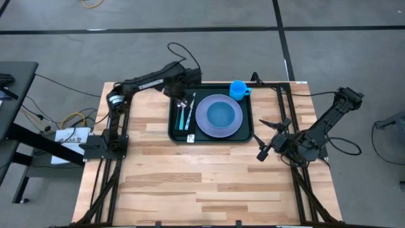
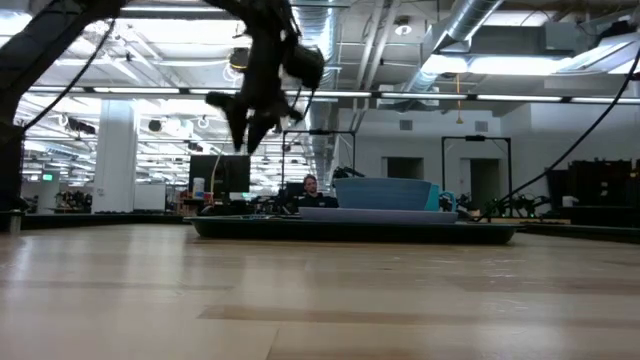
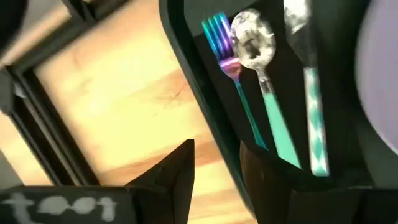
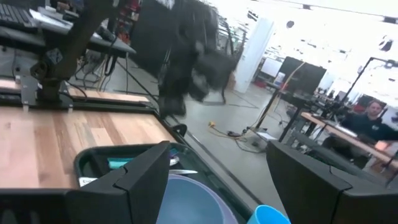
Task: Set up tray
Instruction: Return to Home Position
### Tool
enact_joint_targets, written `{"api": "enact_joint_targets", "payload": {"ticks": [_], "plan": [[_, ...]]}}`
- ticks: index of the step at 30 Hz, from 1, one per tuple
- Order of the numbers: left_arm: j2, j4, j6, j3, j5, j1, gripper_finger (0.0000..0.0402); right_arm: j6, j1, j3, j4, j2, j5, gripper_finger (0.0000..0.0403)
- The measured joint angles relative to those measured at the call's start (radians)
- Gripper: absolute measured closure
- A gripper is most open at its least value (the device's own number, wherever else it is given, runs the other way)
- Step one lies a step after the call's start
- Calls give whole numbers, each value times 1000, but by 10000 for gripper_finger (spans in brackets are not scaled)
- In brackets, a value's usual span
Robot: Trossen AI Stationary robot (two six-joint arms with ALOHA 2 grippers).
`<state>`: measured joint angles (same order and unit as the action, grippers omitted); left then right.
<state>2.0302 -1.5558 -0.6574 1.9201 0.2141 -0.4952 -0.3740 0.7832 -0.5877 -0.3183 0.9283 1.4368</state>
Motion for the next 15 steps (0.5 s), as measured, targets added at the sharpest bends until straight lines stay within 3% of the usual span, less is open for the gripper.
{"api": "enact_joint_targets", "payload": {"ticks": [10, 15], "plan": [[-316, -16, 210, 41, 47, 113, 280, -91, 0, 0, 4, 20, 1, 143], [-461, -16, 248, 40, 181, 196, 280, -251, 0, 0, -3, 21, 2, 143]]}}
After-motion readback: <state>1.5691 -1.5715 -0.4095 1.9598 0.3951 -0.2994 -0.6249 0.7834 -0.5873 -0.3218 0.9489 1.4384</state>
